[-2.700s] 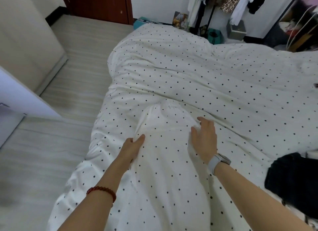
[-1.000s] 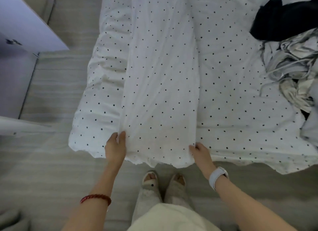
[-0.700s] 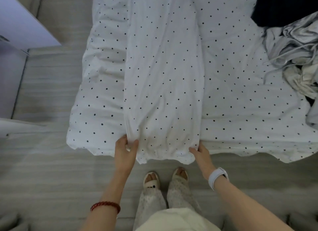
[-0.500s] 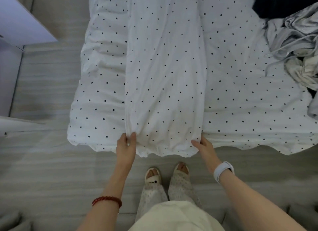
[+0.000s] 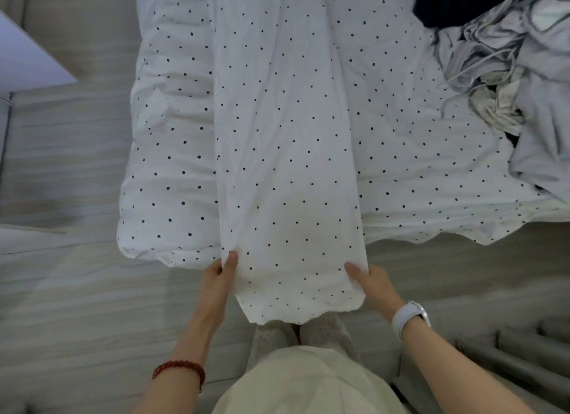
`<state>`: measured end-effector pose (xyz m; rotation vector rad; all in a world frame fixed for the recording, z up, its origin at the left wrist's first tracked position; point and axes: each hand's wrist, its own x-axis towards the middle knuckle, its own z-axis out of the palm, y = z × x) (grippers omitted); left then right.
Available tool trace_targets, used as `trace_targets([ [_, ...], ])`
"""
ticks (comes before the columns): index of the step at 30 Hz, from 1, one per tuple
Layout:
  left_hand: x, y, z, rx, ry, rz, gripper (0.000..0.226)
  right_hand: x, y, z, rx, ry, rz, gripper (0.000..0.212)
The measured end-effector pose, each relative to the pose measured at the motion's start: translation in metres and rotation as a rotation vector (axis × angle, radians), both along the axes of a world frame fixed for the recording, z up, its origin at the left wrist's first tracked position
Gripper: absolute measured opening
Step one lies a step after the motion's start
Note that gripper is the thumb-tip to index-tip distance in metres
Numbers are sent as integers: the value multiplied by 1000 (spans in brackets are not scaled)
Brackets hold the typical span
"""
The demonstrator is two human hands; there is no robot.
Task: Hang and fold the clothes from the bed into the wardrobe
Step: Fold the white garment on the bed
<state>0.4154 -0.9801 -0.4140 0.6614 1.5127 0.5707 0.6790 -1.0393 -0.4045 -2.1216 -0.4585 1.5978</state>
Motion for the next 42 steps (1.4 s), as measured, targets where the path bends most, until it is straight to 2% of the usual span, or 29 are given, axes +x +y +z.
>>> trace_targets([
  [3,-6,-12,10,43,72,-16,30,3,-21,12,25,-41,30,21],
  [8,-9,-40,28,-82,-104,-162,31,-2,-44,34,46,0,38,15],
  [14,-4,-68,43,-113,53,-32,31,9,-53,53,103,-39,56,21],
  [19,13,-82,66,-83,157,4,25,16,-60,66,171,-34,1,46],
  [23,15,-94,86,-42,38,48,48,23,-73,81,283,-7,36,65],
  [26,12,-94,104,-40,-38,55,29,31,-75,91,359,-23,96,48],
  [28,14,-90,120,-52,-104,97,34,36,-72,104,376,-40,104,28],
  [30,15,-82,138,-48,-180,128,38,40,-62,120,384,-40,29,22],
  [32,15,-69,157,-26,-261,144,47,45,-45,139,397,114,-181,27],
  [34,16,-52,176,25,-334,156,52,49,-26,157,421,403,-372,31],
  [36,18,-30,191,98,-339,139,46,52,-5,170,486,514,-392,32],
  [38,25,-8,208,184,-265,109,36,51,15,185,569,448,-309,32],
  [42,35,40,218,278,-44,118,14,44,57,201,638,119,-163,31],
])
